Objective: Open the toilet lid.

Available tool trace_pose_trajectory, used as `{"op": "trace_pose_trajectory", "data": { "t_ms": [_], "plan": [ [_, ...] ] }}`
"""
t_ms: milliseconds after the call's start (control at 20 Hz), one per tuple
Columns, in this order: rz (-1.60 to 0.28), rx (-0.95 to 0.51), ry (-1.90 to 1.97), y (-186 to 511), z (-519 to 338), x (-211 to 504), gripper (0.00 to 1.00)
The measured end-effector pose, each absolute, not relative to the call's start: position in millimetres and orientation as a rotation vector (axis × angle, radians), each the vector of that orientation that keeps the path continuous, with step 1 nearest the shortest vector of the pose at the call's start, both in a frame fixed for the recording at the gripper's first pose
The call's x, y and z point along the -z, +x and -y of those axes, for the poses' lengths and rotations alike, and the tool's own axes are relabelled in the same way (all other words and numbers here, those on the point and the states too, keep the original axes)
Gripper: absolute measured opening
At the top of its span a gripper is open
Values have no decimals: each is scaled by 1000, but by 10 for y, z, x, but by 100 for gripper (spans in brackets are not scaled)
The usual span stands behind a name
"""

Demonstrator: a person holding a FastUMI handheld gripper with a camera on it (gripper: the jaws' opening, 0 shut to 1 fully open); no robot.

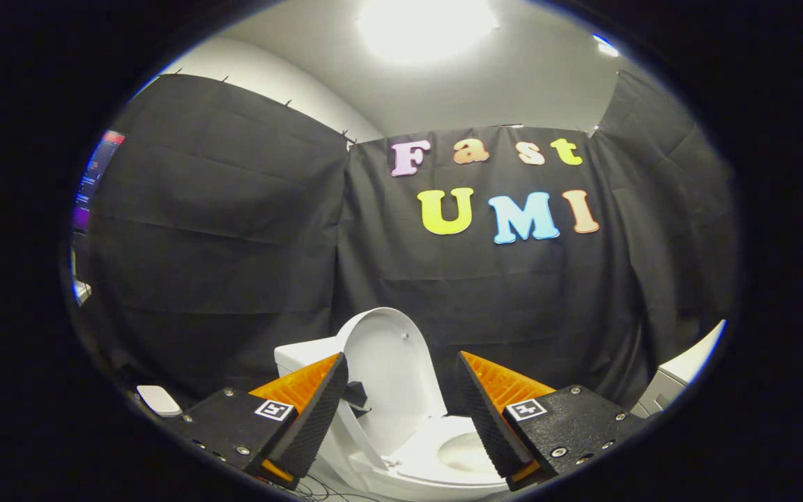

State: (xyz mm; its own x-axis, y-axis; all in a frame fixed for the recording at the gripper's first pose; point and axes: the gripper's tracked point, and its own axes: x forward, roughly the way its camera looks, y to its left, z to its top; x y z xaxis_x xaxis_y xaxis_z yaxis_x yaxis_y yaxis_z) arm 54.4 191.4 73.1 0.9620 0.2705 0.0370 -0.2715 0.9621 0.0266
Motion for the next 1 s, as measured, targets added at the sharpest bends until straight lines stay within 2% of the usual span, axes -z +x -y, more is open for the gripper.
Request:
{"op": "trace_pose_trajectory", "data": {
  "t_ms": [500, 1000],
  "plan": [
    [29, -118, 58, 209, -761, -754, 95],
    [-29, -15, -19, -34, -172, -404, 95]
  ]
}}
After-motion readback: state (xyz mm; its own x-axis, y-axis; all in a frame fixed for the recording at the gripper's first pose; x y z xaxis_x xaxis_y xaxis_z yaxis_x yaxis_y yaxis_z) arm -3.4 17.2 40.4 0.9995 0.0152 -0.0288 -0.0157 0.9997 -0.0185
